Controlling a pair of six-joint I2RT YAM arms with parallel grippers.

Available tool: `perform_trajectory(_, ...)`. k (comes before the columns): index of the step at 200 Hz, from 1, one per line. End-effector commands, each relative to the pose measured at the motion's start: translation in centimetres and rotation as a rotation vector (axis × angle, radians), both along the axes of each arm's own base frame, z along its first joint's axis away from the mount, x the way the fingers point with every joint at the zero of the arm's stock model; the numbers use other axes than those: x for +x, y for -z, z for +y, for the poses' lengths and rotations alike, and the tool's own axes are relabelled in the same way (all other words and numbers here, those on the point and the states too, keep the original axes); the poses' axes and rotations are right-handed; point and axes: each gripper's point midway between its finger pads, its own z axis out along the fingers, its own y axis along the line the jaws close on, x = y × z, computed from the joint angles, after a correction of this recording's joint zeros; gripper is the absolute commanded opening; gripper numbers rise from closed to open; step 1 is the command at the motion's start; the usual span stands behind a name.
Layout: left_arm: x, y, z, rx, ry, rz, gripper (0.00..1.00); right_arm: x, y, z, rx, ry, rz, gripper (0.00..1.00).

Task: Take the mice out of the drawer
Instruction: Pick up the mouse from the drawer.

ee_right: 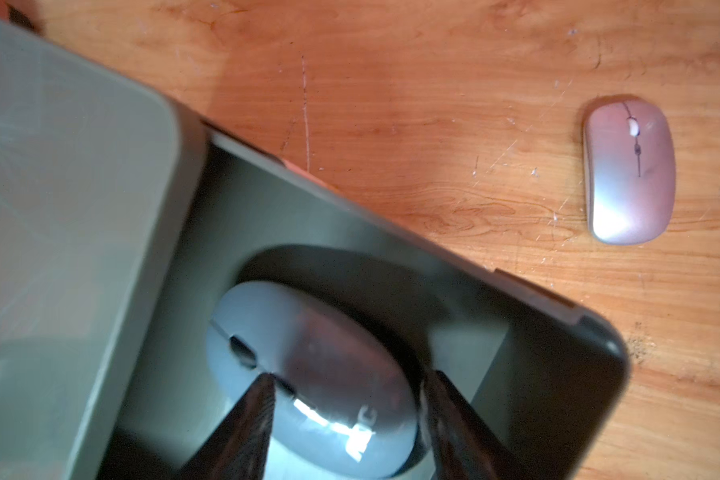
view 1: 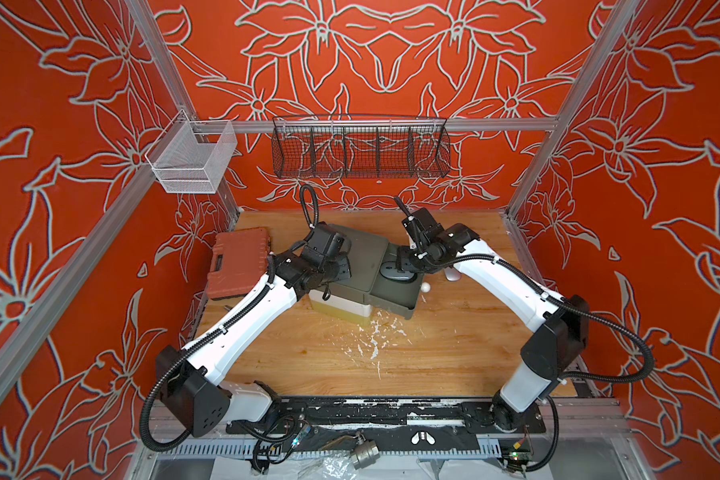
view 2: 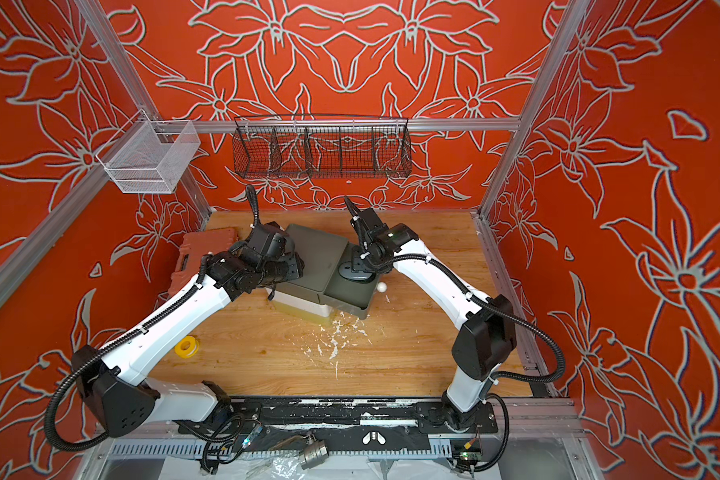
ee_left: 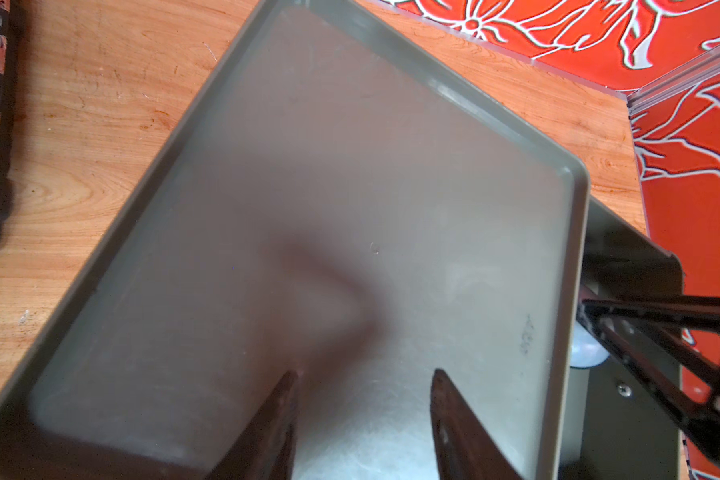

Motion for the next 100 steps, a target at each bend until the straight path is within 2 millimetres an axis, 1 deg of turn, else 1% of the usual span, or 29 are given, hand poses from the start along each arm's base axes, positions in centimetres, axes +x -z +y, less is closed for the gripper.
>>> perform_trajectory(1, -0.3, -1.0, 0.2, -0.027, 0.001, -0.017, 0.50, -1.1, -1.8, 1.4, -0.011, -0.251, -0.027, 0.67)
perform_trajectory(17, -0.7, -1.6, -0.2, -0.046, 0.030, -0.018, 0.50, -1.9, -2.2, 2.4, 0.004, -0.401, -0.030, 0.72)
perform_trajectory(26, -1.0, -1.8, -0.3, -0.053, 0.038, -0.013, 0.50, -2.2, -2.0, 2.3, -0.018, -0.459, -0.022, 0.75)
perform_trajectory(33, -1.3, -1.9, -0.3, -0.060, 0.045, -0.014, 0.50, -2.4, -1.9, 2.6, -0.021, -0.514, -0.020, 0.77)
perform_trajectory(37, -1.4, -1.8, -0.3, -0.063, 0.050, -0.013, 0.50, -3.0, -1.6, 2.4, -0.029, -0.538, 0.005, 0.78)
perform_trajectory(57, -2.3, -1.8, -0.4, -0.074, 0.079, -0.006, 0.51, -4.1, -0.9, 2.6, -0.043, -0.640, 0.042, 0.82)
perform_trajectory(77, -3.0, -1.8, -0.3, -0.070, 0.101, 0.002, 0.51, -4.2, -0.9, 2.2, -0.081, -0.693, 0.036, 0.85)
perform_trajectory(92, -3.2, -1.8, -0.1, -0.066, 0.100, 0.004, 0.51, -3.3, -0.7, 1.6, -0.135, -0.687, 0.008, 0.89)
perform_trajectory(100, -3.2, -1.7, -0.1, -0.065, 0.102, 0.005, 0.51, -3.2, -0.5, 1.6, -0.152, -0.702, 0.012, 0.90)
